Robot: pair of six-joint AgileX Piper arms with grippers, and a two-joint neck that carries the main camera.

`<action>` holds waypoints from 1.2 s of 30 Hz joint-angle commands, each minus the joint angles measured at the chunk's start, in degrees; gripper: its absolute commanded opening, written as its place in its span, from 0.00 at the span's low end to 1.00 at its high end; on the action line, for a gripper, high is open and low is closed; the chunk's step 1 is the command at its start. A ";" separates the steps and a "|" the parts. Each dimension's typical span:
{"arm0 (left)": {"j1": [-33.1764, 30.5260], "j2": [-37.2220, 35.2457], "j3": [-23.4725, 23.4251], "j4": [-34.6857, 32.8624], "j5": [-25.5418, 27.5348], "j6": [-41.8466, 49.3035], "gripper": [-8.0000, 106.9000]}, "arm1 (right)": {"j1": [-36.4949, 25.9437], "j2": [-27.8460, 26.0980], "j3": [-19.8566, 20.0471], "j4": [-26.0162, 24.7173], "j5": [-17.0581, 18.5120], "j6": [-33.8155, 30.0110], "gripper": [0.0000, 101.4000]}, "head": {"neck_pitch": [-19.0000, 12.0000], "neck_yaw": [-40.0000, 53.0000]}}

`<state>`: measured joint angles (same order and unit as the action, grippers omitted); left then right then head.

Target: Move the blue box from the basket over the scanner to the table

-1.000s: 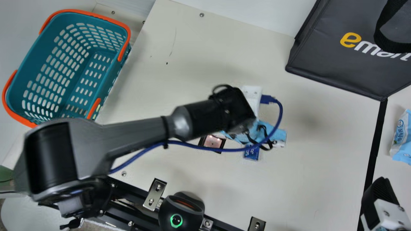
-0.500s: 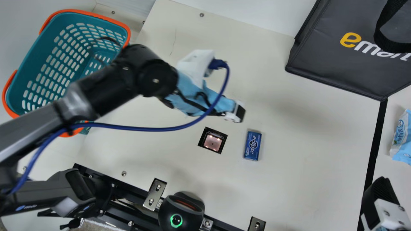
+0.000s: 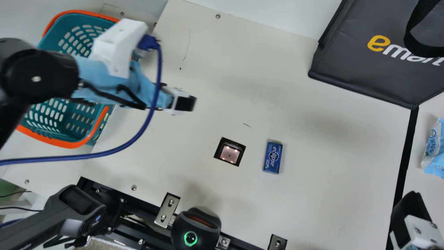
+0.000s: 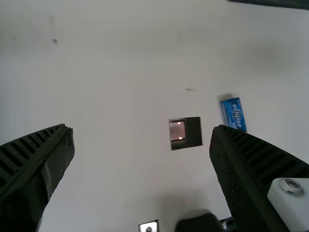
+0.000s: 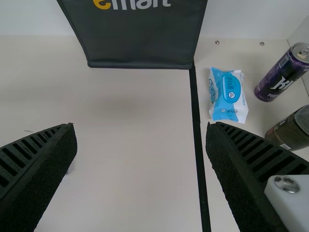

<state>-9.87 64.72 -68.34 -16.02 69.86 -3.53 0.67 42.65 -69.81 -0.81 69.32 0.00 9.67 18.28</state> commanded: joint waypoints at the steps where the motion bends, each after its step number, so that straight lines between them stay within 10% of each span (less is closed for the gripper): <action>1: 3.24 -2.35 0.48 1.98 0.04 1.37 0.85 | 0.00 0.00 0.00 0.00 0.00 0.00 0.94 | -1.75 0.14; 19: 9.87 -6.75 0.06 7.31 0.07 1.40 0.85 | 0.72 0.56 0.33 0.33 -0.24 -0.41 0.94 | -1.75 0.14; 36: 9.87 -6.75 0.06 7.31 0.07 1.40 0.85 | 15.62 10.77 7.78 -0.05 -6.08 -4.26 0.94 | -1.75 0.14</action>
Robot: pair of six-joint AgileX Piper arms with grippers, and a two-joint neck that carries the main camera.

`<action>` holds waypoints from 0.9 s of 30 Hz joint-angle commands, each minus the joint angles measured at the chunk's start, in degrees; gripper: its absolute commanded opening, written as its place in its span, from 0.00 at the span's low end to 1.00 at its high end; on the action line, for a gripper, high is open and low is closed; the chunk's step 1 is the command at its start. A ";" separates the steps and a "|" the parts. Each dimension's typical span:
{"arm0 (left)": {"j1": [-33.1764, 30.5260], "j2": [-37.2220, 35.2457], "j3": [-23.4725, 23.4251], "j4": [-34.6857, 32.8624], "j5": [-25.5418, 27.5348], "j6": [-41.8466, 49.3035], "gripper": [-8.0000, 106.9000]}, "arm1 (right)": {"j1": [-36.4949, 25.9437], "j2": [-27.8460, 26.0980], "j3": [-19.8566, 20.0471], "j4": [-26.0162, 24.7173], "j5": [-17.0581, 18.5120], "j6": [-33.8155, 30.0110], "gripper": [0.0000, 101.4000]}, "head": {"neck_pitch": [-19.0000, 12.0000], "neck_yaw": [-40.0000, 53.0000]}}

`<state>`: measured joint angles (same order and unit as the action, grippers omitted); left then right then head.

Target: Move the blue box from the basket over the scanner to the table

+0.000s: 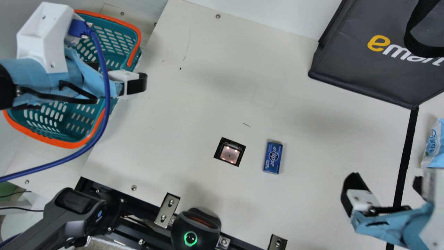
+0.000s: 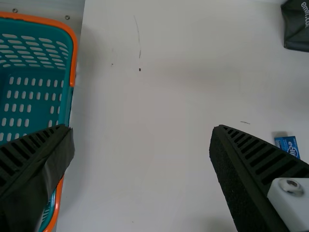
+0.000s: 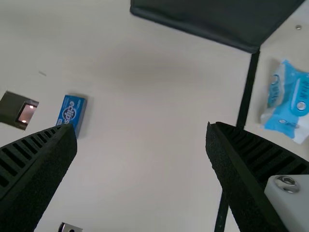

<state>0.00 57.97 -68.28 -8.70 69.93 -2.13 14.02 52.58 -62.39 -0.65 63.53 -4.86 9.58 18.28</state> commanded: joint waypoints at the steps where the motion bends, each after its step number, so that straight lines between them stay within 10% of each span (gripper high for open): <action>1: 0.00 0.00 0.00 0.00 0.00 0.00 0.85 | 3.40 1.57 0.73 -0.46 -0.64 1.00 0.94 | -1.66 0.14; 27: 0.00 0.00 0.00 0.00 0.00 0.00 0.85 | 26.59 25.02 2.97 -6.68 -9.23 26.45 0.94 | -1.66 0.14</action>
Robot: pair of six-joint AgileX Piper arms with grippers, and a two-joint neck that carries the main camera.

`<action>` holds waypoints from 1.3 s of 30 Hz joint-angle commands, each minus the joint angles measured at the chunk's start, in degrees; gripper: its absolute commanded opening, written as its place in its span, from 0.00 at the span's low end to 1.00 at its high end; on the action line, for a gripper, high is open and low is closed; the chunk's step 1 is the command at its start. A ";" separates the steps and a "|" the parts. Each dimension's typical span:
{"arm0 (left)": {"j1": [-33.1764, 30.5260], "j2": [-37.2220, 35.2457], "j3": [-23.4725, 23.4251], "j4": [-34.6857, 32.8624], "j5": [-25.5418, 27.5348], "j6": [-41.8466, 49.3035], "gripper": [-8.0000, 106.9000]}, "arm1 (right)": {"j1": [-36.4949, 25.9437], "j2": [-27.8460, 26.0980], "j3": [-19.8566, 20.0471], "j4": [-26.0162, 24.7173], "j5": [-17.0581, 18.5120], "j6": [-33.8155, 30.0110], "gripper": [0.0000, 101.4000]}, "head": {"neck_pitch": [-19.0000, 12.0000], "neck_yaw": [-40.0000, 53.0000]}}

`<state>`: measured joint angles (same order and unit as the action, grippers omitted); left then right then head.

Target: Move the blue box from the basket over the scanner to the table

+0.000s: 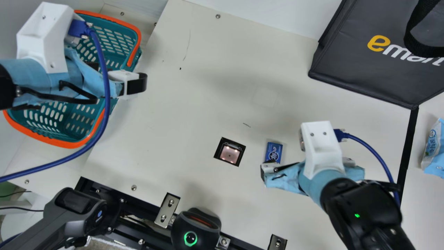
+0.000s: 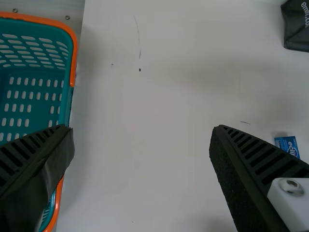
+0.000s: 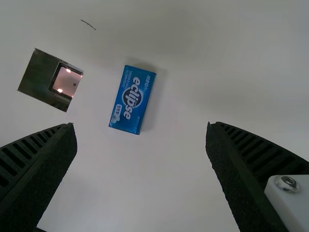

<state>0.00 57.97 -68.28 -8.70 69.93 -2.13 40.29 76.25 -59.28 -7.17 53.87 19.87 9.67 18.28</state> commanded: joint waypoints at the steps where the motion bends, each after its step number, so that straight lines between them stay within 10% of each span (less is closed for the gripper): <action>1: 0.00 0.00 0.00 0.00 0.00 0.00 0.85 | 0.69 2.18 -0.27 -0.42 0.29 2.71 0.94 | -1.75 0.14; 39: 0.00 0.00 0.00 0.00 0.00 0.00 0.85 | -0.15 21.52 -2.09 2.58 -7.83 10.49 0.94 | -1.75 0.14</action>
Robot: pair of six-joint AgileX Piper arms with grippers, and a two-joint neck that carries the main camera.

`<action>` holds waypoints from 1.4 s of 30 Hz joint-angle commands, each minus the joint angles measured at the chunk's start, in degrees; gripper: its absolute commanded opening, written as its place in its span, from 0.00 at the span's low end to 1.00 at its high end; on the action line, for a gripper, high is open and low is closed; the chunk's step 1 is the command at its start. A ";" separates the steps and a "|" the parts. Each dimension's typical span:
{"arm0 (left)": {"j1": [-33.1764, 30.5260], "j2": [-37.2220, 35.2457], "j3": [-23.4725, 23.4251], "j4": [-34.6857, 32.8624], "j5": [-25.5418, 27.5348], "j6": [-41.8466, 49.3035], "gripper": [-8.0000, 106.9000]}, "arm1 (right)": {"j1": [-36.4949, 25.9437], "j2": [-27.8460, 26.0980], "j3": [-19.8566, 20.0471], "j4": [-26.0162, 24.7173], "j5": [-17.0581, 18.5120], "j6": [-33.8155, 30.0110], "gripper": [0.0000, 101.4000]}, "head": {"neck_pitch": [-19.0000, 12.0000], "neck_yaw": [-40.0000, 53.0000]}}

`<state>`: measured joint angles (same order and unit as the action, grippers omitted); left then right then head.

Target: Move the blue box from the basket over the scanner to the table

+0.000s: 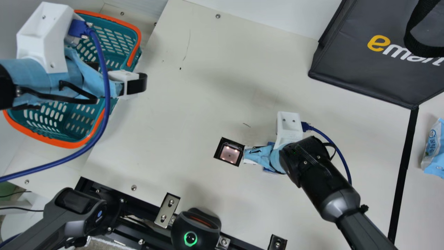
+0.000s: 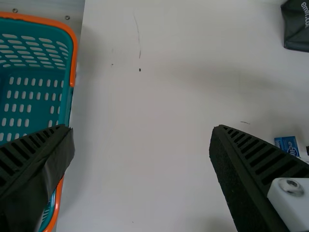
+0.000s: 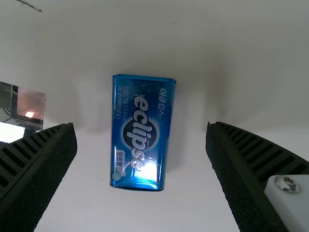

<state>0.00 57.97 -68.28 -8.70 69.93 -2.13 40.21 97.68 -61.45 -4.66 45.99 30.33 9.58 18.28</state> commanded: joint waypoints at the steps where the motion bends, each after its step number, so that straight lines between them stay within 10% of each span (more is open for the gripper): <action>1: 0.00 0.00 0.00 0.00 0.00 0.00 0.85 | -0.13 0.26 0.09 0.12 0.00 0.10 0.94 | -1.66 0.14; 12: 0.00 0.00 0.00 0.00 0.00 0.00 0.85 | -0.45 1.87 -0.07 -0.03 0.20 1.30 0.94 | -1.66 0.14; 26: 0.00 0.00 0.00 0.00 0.00 0.00 0.85 | 1.98 2.41 -0.98 -3.41 2.54 6.22 0.02 | -1.66 0.14; 42: 0.00 0.00 0.00 0.00 0.00 0.00 0.85 | 4.22 -3.32 -4.12 -5.98 7.92 7.31 0.00 | -1.66 -3.88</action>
<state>0.00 57.97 -68.28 -8.70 69.93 -2.13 44.49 94.56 -65.51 -10.73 54.04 38.00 9.67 17.40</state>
